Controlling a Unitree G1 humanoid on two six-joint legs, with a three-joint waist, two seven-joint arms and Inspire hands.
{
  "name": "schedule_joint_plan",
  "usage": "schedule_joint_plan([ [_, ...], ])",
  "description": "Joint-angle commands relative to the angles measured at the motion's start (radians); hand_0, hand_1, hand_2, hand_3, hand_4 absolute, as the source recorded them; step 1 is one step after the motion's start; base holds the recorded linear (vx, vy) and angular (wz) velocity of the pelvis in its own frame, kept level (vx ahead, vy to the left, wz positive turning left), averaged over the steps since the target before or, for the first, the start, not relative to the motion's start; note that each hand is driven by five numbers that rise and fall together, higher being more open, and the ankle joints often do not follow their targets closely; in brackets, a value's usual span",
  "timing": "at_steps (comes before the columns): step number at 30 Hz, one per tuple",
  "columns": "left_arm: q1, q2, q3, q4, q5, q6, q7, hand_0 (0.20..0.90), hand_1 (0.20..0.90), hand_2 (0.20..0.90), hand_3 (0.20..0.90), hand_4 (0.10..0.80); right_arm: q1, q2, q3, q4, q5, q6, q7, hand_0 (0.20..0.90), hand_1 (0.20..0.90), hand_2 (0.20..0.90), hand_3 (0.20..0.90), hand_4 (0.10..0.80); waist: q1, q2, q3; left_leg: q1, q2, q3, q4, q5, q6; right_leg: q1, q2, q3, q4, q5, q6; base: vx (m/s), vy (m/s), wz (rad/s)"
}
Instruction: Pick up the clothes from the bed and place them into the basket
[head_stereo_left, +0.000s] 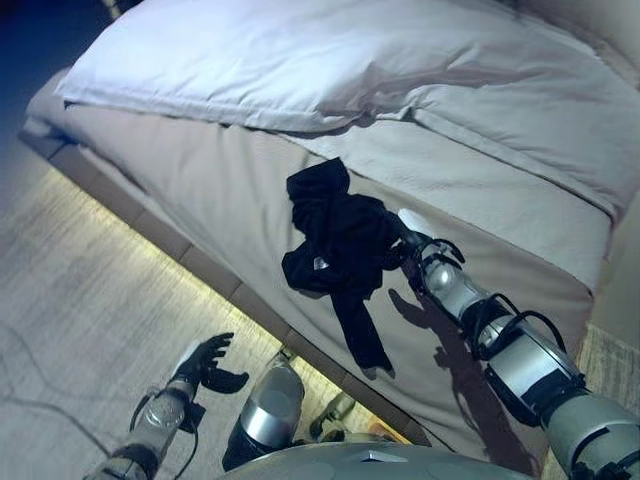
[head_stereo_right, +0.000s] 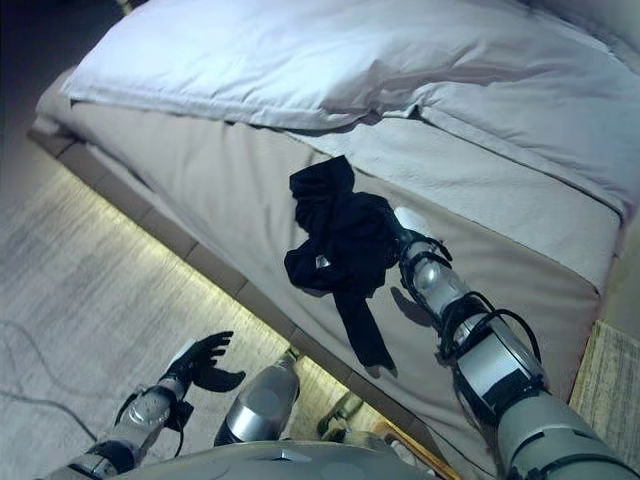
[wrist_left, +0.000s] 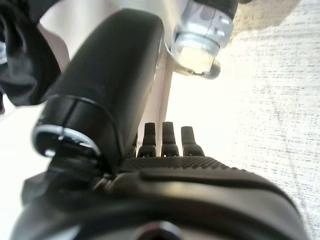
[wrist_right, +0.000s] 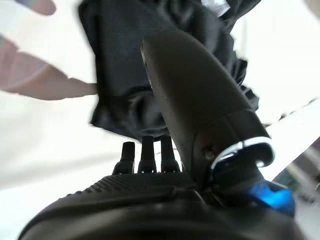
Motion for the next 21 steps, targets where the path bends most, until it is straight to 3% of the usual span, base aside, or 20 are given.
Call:
schedule_joint_plan([
  [1, 0.016, 0.071, 0.009, -0.05, -0.058, -0.067, -0.011, 0.9, 0.9, 0.9, 0.9, 0.8, -0.103, -0.045, 0.047, -0.037, -0.034, 0.065, -0.019, 0.9, 0.9, 0.9, 0.9, 0.8, 0.029, 0.008, 0.041, -0.089, -0.038, 0.056, 0.094, -0.054, 0.094, -0.025, -0.045, 0.021, 0.16, -0.006, 0.009, 0.036, -0.125, 0.12],
  [6, 0.022, 0.082, 0.018, -0.101, -0.087, -0.086, 0.023, 0.9, 0.9, 0.9, 0.9, 0.8, -0.153, -0.061, 0.068, 0.023, -0.078, 0.188, 0.024, 0.9, 0.9, 0.9, 0.9, 0.8, 0.052, 0.037, 0.112, -0.185, -0.062, 0.053, 0.17, -0.063, 0.1, -0.089, -0.065, -0.002, 0.206, -0.002, 0.007, -0.016, -0.047, 0.12],
  [10, 0.01, 0.088, 0.035, -0.164, -0.116, -0.086, 0.024, 0.9, 0.9, 0.9, 0.9, 0.8, -0.213, -0.059, 0.063, 0.094, -0.064, 0.274, 0.061, 0.9, 0.9, 0.9, 0.9, 0.8, 0.066, 0.082, 0.16, -0.279, -0.094, 0.051, 0.22, -0.048, 0.117, -0.196, -0.089, -0.023, 0.28, -0.002, 0.009, -0.127, -0.01, 0.07],
  [15, 0.014, 0.093, 0.036, -0.242, -0.14, -0.067, 0.021, 0.9, 0.9, 0.9, 0.9, 0.8, -0.248, -0.072, 0.062, 0.12, -0.027, 0.228, 0.097, 0.9, 0.9, 0.9, 0.9, 0.8, 0.064, 0.133, 0.196, -0.362, -0.121, 0.063, 0.294, -0.05, 0.133, -0.321, -0.12, -0.019, 0.398, -0.026, 0.005, -0.096, 0.052, 0.1],
  [19, 0.011, 0.097, 0.028, -0.271, -0.16, -0.045, 0.024, 0.9, 0.9, 0.9, 0.9, 0.8, -0.263, -0.077, 0.038, 0.124, 0.013, 0.189, 0.053, 0.9, 0.9, 0.9, 0.9, 0.8, 0.062, 0.148, 0.203, -0.383, -0.123, 0.062, 0.319, -0.053, 0.135, -0.352, -0.126, -0.014, 0.438, -0.04, 0.004, -0.024, 0.022, -0.01],
  [21, 0.014, 0.102, 0.026, -0.272, -0.163, -0.037, 0.029, 0.9, 0.9, 0.9, 0.9, 0.8, -0.268, -0.083, 0.024, 0.123, 0.056, 0.178, 0.037, 0.58, 0.58, 0.58, 0.527, 0.427, 0.061, 0.146, 0.203, -0.379, -0.121, 0.059, 0.314, -0.055, 0.134, -0.348, -0.122, -0.013, 0.434, -0.041, 0.005, -0.015, -0.009, -0.08],
])
